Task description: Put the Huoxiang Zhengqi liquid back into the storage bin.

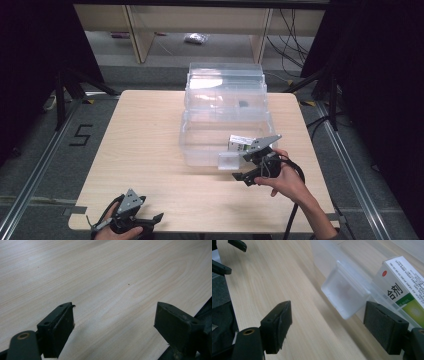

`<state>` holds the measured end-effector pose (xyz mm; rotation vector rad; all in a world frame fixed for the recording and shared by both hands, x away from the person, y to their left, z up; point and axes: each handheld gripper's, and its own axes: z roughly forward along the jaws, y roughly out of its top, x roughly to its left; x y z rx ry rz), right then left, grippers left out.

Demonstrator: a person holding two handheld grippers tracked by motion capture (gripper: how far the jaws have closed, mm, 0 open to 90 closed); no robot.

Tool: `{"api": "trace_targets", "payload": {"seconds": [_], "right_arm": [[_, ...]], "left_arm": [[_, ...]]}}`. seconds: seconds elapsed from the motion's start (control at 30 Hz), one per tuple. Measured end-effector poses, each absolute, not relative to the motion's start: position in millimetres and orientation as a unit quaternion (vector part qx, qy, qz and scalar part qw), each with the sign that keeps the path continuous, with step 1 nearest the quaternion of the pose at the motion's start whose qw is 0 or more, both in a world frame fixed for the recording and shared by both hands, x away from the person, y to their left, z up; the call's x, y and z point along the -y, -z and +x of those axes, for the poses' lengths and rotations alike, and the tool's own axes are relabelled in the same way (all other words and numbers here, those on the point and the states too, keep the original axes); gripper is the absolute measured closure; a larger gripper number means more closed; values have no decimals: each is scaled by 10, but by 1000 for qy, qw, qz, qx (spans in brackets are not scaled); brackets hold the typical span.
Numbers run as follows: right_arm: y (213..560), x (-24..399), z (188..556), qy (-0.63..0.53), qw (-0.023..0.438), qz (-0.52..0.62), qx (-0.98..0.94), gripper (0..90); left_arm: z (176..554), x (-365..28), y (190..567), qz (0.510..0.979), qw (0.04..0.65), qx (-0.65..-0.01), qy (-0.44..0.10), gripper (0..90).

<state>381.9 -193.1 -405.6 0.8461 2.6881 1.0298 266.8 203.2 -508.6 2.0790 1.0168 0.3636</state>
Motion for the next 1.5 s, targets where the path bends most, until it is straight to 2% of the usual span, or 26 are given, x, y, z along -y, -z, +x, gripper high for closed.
{"api": "trace_targets", "payload": {"seconds": [0.47, 0.7, 1.07, 1.5], "right_arm": [[4186, 1827, 3689, -332, 64, 275, -900, 239], [4271, 1833, 3550, -340, 75, 271, -897, 237], [4495, 1989, 3431, -344, 79, 283, -892, 235], [4638, 2142, 3293, -338, 61, 312, -886, 230]], "left_arm": [[2663, -2024, 5091, 817, 389, -400, -144, 155], [2661, -2035, 5090, 819, 388, -398, -142, 155], [2658, -2025, 5090, 818, 388, -400, -141, 155], [2657, -2026, 5091, 818, 389, -399, -143, 155]]}}
